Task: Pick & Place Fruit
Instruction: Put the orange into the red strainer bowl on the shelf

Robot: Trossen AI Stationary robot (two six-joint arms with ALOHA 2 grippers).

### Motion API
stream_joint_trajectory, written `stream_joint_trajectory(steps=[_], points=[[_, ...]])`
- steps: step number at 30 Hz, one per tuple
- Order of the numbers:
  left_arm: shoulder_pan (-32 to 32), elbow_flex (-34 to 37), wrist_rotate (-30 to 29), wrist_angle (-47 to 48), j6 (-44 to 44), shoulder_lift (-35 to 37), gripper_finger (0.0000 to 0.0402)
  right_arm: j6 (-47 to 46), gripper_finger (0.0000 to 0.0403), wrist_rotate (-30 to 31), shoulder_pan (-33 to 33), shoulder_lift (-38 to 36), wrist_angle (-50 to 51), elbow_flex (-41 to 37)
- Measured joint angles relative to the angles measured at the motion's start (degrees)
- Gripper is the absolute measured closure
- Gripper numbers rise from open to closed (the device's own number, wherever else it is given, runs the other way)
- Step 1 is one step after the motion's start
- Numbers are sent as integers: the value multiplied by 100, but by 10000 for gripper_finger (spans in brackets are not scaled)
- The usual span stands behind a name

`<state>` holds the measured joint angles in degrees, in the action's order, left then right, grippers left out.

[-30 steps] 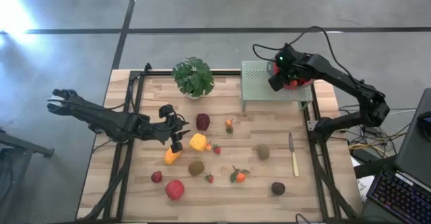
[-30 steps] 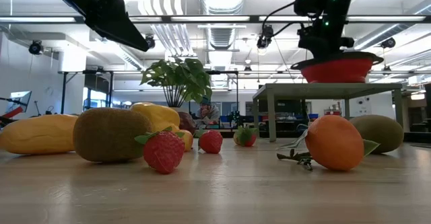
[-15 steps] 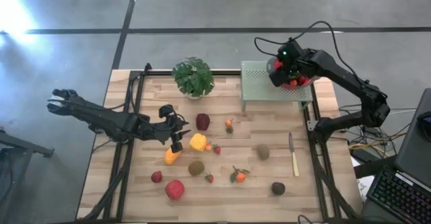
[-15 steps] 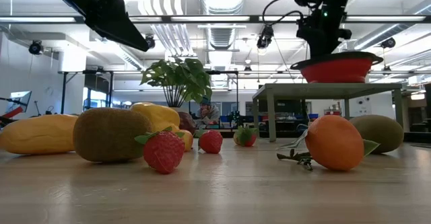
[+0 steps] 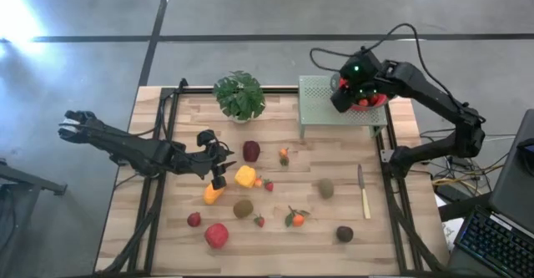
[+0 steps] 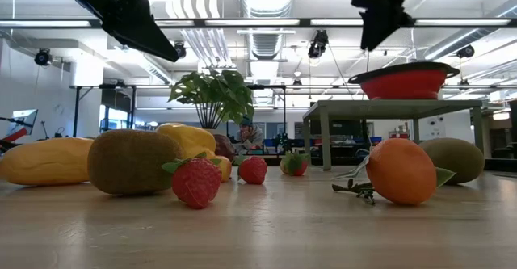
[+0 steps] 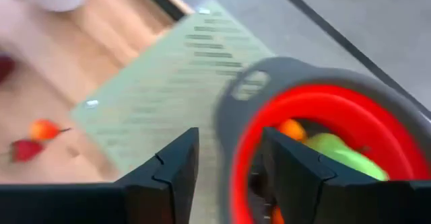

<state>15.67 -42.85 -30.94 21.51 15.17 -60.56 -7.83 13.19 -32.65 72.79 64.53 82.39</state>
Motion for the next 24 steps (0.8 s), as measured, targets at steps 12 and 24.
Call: stream_joint_trajectory(steps=[12,24], points=[[0,1,0,1,-1,1,255,-888,275,101,2454,8,-216,-50],[2,2,0,-1,0,-2,255,-1676,250,545,4660,18,-1496,-906]])
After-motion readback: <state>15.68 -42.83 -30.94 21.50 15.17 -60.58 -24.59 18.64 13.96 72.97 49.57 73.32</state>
